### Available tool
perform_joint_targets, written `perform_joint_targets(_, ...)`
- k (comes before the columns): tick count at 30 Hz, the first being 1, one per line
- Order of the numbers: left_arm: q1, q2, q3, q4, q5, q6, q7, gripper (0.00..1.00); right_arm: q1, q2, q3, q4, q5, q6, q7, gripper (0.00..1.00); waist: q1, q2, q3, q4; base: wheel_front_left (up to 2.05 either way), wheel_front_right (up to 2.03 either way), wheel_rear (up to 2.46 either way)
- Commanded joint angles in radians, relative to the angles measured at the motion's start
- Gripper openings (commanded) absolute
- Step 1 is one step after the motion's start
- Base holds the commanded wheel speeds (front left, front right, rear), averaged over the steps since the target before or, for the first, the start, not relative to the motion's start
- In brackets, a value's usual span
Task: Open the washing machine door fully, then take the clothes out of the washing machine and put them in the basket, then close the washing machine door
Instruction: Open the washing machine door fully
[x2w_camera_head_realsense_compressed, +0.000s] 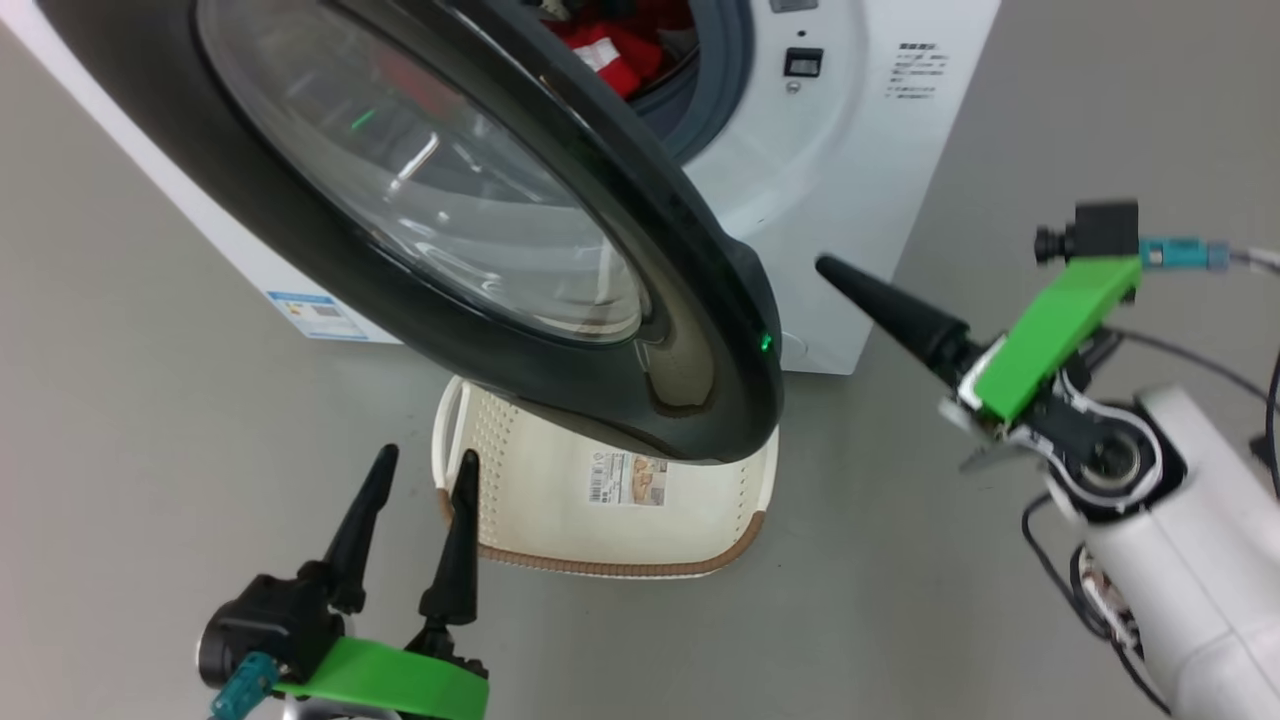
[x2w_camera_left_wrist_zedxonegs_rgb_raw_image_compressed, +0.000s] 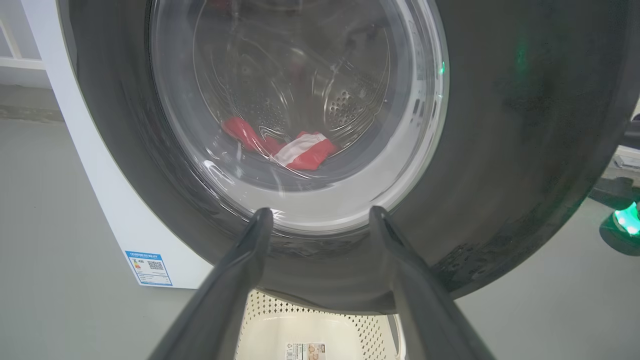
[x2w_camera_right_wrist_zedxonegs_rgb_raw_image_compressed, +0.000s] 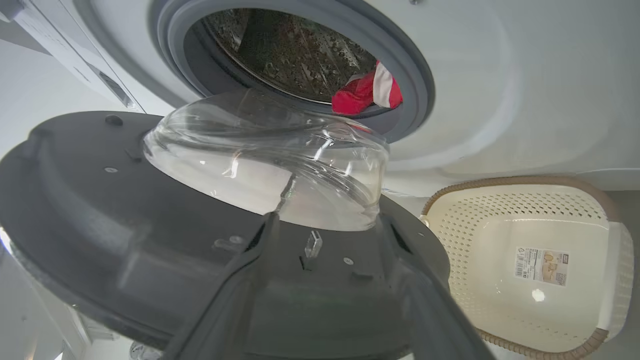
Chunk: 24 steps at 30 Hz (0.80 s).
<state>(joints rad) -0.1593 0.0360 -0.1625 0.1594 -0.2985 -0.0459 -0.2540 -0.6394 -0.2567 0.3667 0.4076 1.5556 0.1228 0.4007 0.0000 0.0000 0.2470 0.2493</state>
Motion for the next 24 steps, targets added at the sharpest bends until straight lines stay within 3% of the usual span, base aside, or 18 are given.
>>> perform_joint_targets(1,0.015,0.014,0.040,-0.020,0.013,-0.008,-0.008,1.00,0.029,-0.002,0.002,-0.023,-0.008,0.008,-0.012,1.00,0.0000,0.0000,-0.010,-0.014,0.00,0.00,0.00)
perform_joint_targets(14,0.061,0.014,0.095,-0.013,0.020,-0.018,-0.008,1.00,0.266,-0.043,-0.028,-0.024,-0.022,0.008,-0.158,1.00,0.0000,0.0000,-0.057,-0.070,0.00,0.00,0.00)
perform_joint_targets(24,0.080,0.014,0.121,0.001,0.032,-0.027,-0.008,1.00,0.362,-0.088,0.044,-0.005,-0.152,0.008,-0.373,1.00,0.0000,0.0000,-0.082,-0.088,0.00,0.00,0.00)
